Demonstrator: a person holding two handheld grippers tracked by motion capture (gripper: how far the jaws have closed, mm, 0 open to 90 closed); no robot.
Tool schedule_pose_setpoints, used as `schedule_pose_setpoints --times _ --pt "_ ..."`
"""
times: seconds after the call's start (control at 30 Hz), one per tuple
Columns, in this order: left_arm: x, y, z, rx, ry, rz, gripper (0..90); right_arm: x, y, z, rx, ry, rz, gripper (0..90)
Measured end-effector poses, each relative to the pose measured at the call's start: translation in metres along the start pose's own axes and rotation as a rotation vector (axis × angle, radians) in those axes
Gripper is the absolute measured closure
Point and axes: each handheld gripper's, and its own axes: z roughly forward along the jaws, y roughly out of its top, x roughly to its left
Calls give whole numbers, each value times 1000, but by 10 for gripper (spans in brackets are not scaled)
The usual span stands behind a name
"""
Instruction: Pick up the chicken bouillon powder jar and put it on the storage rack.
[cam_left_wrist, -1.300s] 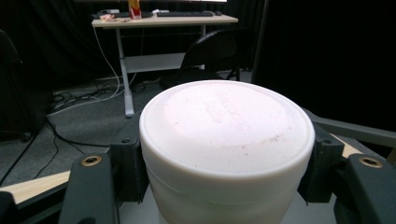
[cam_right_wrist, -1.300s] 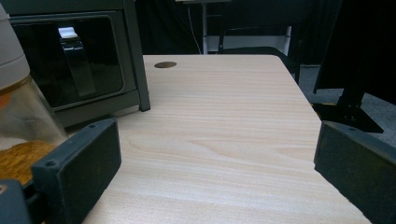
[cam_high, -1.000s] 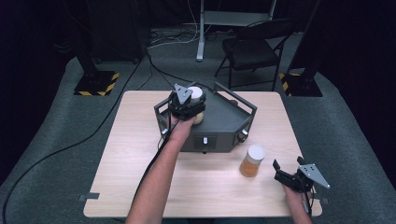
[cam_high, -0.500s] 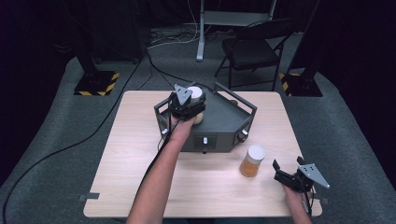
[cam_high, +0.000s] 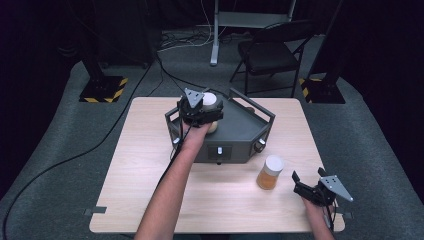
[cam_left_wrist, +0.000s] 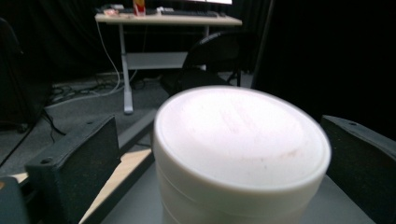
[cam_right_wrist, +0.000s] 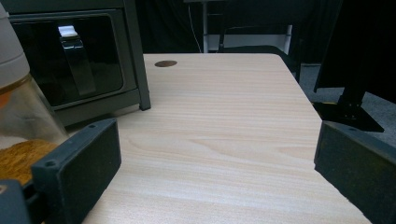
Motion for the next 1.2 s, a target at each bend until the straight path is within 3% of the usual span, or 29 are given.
schedule_pose_setpoints --times 0.37,0.53,0.67,1.07,1.2 --pt "3 6 -4 30 -9 19 2 0 0 0 1 -1 1 0" --pt "2 4 -14 6 -17 26 4 1 1 0 3 -4 2 0" --pt "0 6 -18 16 -13 12 5 1 1 0 5 -6 -1 0" --pt "-8 1 -38 8 -18 45 5 2 1 1 8 -7 -3 0" --pt "-7 -5 -48 4 -10 28 7 2 1 1 6 -11 0 0"
